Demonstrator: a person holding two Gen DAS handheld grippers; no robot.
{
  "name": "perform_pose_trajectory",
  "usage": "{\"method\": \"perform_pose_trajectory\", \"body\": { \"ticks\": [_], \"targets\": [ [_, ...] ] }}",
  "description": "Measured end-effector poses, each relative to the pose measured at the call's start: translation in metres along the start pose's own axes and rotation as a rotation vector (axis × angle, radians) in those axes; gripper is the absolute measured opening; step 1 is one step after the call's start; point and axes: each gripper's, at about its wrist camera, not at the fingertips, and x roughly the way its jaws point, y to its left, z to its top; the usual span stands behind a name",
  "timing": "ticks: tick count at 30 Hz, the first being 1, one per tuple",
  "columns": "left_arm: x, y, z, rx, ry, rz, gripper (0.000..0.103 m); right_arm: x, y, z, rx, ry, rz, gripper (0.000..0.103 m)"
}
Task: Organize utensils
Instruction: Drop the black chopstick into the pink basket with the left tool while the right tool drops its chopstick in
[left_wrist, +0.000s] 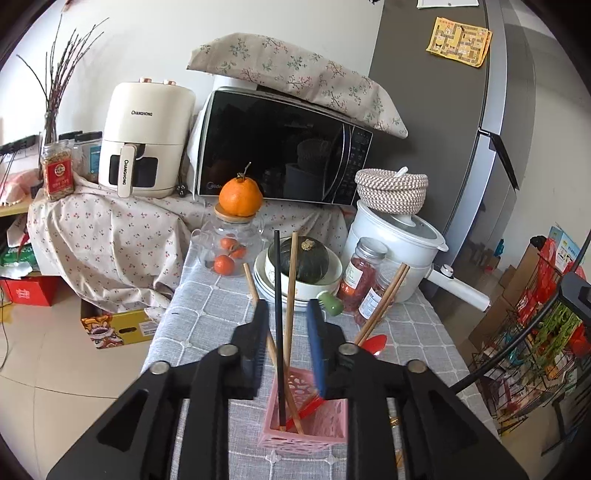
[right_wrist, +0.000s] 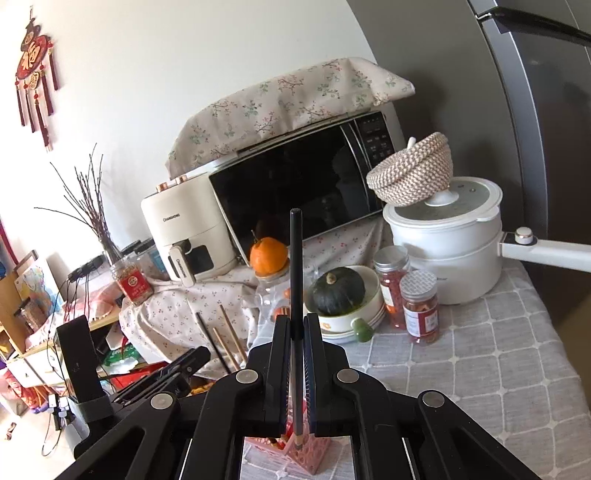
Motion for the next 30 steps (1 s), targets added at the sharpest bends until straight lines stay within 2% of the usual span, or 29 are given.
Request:
{"method": "perform_pose_trajectory", "body": {
  "ticks": [2, 3, 9, 14, 24, 30],
  "targets": [
    [-0.007, 0.003, 0.000, -0.007, -0.007, 0.008, 0.056, 0.002, 0.001, 0.000, 0.011, -0.006, 0.011, 0.005],
    [-0.011, 0.004, 0.001, -0.010, -0.006, 0.011, 0.061, 0.003, 0.002, 0.000, 0.014, -0.009, 0.016, 0.005],
    [-0.020, 0.017, -0.003, -0.016, 0.090, 0.035, 0.076, 0.012, 0.011, 0.000, -0.001, -0.039, 0.039, 0.005],
    [-0.019, 0.028, -0.016, -0.019, 0.181, 0.039, 0.077, 0.028, 0.019, -0.007, -0.040, -0.036, 0.037, 0.005],
    [-0.010, 0.035, -0.033, -0.002, 0.262, 0.053, 0.077, 0.061, 0.022, -0.030, -0.097, 0.021, -0.012, 0.005],
    [-0.006, 0.031, -0.036, 0.008, 0.277, 0.049, 0.077, 0.085, 0.020, -0.043, -0.114, 0.071, -0.031, 0.005]
  ]
}}
